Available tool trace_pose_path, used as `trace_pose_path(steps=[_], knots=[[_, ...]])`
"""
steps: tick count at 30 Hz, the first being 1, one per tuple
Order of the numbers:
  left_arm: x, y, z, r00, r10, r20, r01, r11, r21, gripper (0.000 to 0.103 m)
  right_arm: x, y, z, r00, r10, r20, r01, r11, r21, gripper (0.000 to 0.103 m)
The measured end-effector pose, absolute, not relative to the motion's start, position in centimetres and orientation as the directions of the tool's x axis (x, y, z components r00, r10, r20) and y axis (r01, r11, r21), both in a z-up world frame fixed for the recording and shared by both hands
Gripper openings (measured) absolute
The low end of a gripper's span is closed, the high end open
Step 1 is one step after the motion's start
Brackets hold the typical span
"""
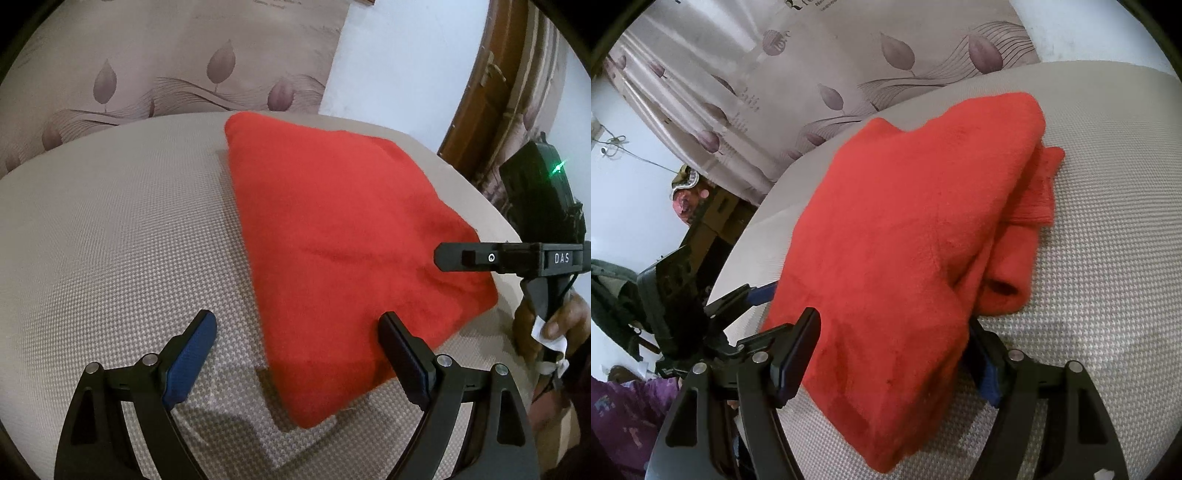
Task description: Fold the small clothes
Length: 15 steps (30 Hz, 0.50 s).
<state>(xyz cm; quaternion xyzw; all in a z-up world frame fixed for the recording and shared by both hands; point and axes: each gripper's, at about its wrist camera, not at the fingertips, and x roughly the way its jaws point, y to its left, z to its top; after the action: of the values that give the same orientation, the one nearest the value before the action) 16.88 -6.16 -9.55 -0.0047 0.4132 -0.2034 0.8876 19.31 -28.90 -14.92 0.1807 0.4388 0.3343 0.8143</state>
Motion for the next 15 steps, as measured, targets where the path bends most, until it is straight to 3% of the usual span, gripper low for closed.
trace_pose_path(steps=[10, 15], knots=[[18.4, -7.0, -9.3, 0.523, -0.405, -0.75, 0.44, 0.882, -0.169, 0.089, 19.7, -29.1, -15.1, 0.371, 0.724, -0.582, -0.393, 0.69, 0.607, 0.073], [19.8, -7.1, -9.4, 0.468, -0.471, -0.748, 0.494, 0.841, -0.22, 0.089, 19.7, -29.3, -15.2, 0.365, 0.73, -0.577, -0.396, 0.683, 0.614, 0.073]])
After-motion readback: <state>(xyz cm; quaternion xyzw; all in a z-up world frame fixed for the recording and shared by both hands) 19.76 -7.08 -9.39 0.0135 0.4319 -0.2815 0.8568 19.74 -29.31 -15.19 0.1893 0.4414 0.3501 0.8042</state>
